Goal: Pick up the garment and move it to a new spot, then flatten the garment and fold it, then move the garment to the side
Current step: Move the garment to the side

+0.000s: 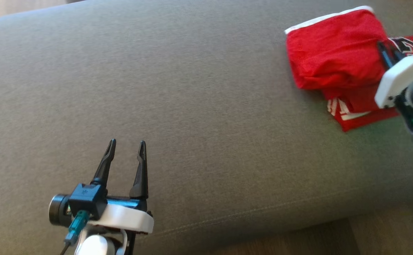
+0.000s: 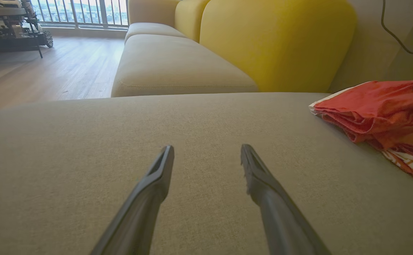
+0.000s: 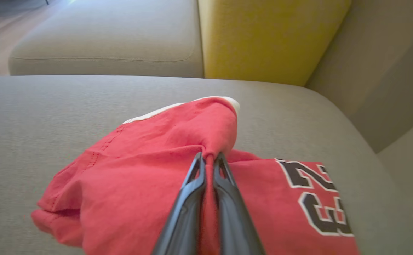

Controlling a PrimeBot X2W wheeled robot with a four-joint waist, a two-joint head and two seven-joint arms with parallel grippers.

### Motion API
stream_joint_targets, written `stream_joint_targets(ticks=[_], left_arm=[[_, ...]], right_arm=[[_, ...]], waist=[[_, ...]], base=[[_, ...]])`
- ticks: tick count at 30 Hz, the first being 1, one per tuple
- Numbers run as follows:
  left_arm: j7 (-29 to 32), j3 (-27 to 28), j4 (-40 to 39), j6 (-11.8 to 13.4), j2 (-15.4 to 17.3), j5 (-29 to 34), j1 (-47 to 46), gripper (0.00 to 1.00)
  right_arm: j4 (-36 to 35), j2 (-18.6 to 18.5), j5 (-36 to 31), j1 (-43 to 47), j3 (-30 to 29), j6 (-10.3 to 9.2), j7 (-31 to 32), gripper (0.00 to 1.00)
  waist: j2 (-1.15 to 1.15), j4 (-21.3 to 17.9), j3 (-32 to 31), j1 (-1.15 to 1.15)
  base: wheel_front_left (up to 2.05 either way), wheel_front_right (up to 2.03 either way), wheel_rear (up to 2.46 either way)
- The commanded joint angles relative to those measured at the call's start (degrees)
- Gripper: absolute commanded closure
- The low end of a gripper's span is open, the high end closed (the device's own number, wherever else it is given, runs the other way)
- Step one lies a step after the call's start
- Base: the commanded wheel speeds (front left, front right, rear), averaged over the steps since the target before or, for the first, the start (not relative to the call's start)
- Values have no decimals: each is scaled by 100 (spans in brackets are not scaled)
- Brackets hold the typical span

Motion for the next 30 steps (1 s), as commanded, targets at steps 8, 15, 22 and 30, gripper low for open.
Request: stream_joint_targets(ticks=[8,15,22,30], left_arm=[[-29,236,-163,-127,7,123,-270,0],[-29,218,-77,-168,7,93,-330,0],[-29,254,-107,-39,7,-32,-311,0],[-29,403,-386,266,7,-381,-183,0]], right_arm=[[-193,-661,-168,-22,-436,-2,111,100],[-22,-966,-681,110,-1004,-2,5,0],[-639,-759,-1760,306,-1637,-2,-476,0],[-2995,966,-2721,1607,-2076,-2,-782,0]], waist=[[0,-233,189,0],[0,-115,247,0],[0,53,84,0],[0,369,-193,0]], base=[[0,0,0],[0,0,0],[0,0,0],[0,0,0]])
